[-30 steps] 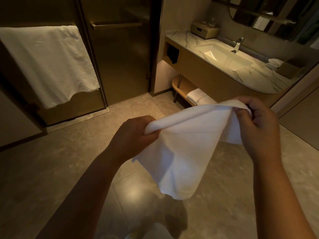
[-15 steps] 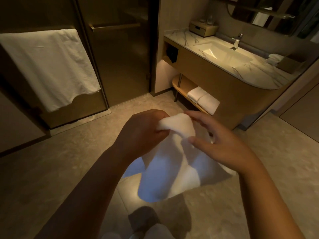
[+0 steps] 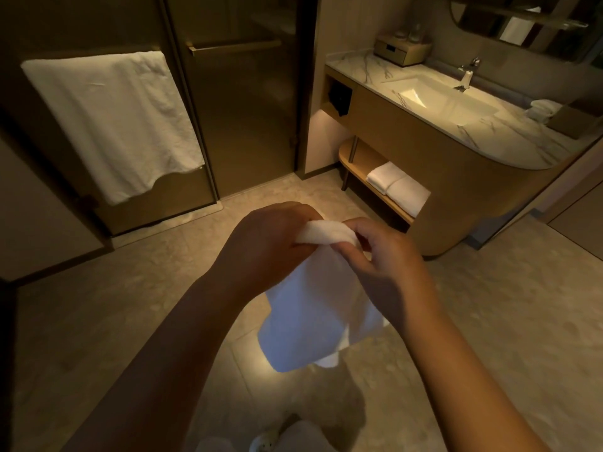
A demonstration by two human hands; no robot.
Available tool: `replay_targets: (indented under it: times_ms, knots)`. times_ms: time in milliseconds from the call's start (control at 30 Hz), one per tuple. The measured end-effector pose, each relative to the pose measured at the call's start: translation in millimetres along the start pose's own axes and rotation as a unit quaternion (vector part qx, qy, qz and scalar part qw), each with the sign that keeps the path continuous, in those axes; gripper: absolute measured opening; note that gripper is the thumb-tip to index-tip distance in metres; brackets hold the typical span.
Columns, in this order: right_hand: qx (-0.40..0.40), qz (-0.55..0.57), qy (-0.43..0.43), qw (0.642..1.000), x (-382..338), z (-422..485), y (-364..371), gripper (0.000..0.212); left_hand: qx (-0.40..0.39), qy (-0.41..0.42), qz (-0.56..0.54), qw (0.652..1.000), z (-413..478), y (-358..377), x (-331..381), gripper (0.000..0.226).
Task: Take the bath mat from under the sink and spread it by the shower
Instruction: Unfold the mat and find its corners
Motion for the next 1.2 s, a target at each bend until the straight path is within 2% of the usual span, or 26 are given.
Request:
replay_targets:
  times_ms: [267,467,667,800,967,1100,1200]
  knots:
    - [0.042,-0.009,-0.026,0.999,-1.3,0.2,-7.1,0.018,0.045,0.002,-0.019,0.999,-1.3,-5.7,1.0,0.021]
    - [0.007,0.015,-0.01,1.0,-1.6,-0.2,-12.8,0.015,0.048,0.008,-0.023,0.999,1.1,-6.4,3.6,0.021]
    - [0.043,-0.018,0.003,0.999,-1.8,-2.1,-5.1,0.015,0.062,0.012,-0.017,0.998,0.0,-7.7,3.7,0.022]
    - [0.063,-0.018,-0.013,0.998,-2.3,0.3,-5.1,0.016,0.066,0.012,-0.05,0.997,-3.5,-12.0,-0.4,0.028]
    - [0.089,0.047,-0.031,0.994,-0.2,2.3,-20.3,0.021,0.075,-0.027,-0.099,0.992,-13.0,-11.9,-18.5,0.032]
    - [0.104,0.035,-0.052,0.993,1.4,1.4,-30.1,0.023,0.093,-0.072,-0.16,0.98,-18.3,-6.3,-29.2,0.037]
    - [0.112,0.044,-0.047,0.992,5.4,0.1,-35.8,0.022,0.081,-0.093,-0.194,0.973,-18.8,2.1,-34.7,0.028]
Point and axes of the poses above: each hand's wrist, its own z-axis towards the middle knuckle, its own y-axis out of the palm, x = y × z, the point moved 4 cm from there along z, towards the middle knuckle, and after that the axes turned 11 degrees about z, right-handed, at the moved point
